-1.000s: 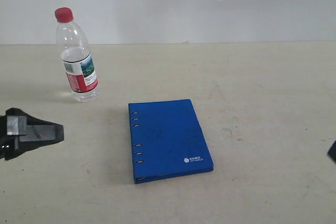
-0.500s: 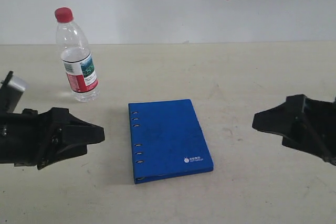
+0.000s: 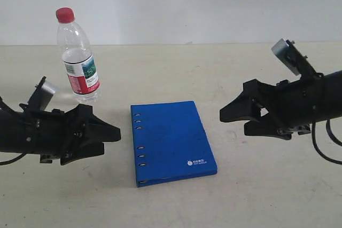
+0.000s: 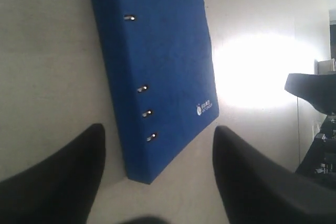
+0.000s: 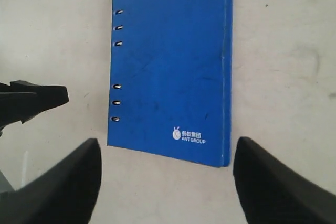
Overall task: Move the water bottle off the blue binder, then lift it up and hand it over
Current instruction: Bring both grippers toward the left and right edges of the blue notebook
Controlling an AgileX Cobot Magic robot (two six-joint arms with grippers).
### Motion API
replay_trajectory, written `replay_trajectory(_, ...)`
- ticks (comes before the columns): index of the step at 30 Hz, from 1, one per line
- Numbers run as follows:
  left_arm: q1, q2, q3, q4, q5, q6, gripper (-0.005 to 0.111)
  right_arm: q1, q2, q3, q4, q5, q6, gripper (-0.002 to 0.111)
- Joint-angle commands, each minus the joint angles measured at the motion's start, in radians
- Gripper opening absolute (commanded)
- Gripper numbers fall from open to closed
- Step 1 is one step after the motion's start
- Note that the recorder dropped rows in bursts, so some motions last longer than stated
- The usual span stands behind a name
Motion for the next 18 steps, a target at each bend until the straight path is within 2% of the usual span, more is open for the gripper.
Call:
replay_trajectory(1, -0.005, 0.057, -0.031, -0.009, 0.015, 0.016, 0.057, 0.000, 0.101, -0.050, 0.005, 0.025, -0.068, 0.063)
replay_trajectory(11, -0.005, 0.137, -0.084, -0.009, 0.043, 0.016, 0.057, 0.000, 0.283, -0.125, 0.010, 0.019, -0.118, 0.063)
replay_trajectory(18, -0.005, 0.152, -0.113, -0.009, 0.023, 0.012, 0.057, 0.000, 0.383, -0.201, 0.028, 0.078, -0.130, 0.063)
